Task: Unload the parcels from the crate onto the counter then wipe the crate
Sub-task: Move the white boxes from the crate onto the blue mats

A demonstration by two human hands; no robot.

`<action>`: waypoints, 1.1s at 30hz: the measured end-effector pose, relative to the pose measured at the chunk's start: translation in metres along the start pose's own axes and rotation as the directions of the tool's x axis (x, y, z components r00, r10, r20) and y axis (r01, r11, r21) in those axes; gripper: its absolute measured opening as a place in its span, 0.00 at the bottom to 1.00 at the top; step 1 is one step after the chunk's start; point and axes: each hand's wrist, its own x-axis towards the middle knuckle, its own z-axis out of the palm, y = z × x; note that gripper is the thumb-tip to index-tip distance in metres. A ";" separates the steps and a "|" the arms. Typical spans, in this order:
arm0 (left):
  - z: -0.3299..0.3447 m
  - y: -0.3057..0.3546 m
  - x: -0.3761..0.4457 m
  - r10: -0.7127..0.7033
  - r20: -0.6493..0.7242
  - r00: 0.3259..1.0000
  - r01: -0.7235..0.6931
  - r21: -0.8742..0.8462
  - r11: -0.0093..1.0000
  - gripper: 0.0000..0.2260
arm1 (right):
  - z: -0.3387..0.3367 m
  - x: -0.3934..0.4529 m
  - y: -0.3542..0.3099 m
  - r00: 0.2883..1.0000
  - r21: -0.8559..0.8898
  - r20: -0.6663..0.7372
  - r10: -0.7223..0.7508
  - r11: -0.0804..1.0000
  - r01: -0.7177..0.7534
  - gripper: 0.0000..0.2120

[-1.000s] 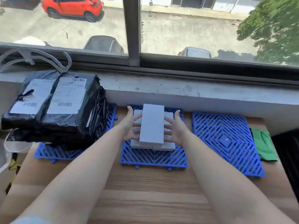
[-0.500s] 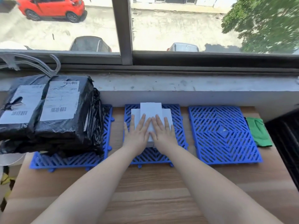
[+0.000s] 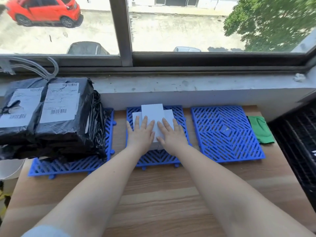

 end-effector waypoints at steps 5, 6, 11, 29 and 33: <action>-0.026 0.022 -0.013 0.130 -0.068 0.989 -0.123 0.098 0.988 0.24 | -0.031 -0.034 0.033 0.999 -0.120 -0.048 0.023 0.992 -0.029 0.32; -0.033 0.031 -0.016 0.164 -0.073 0.984 -0.154 0.122 0.981 0.25 | -0.036 -0.044 0.043 0.997 -0.120 -0.065 0.036 0.992 -0.044 0.33; -0.066 0.099 -0.032 0.327 -0.164 0.931 -0.292 0.203 0.935 0.28 | -0.053 -0.109 0.098 0.972 -0.075 -0.204 0.118 0.988 -0.136 0.34; -0.084 0.513 -0.218 0.774 -0.348 0.529 -0.655 0.412 0.633 0.33 | -0.001 -0.522 0.352 0.700 0.088 -0.468 0.540 0.816 -0.571 0.30; -0.058 0.592 -0.262 0.818 -0.328 0.472 -0.701 0.422 0.574 0.33 | 0.037 -0.601 0.390 0.655 0.098 -0.436 0.616 0.757 -0.646 0.30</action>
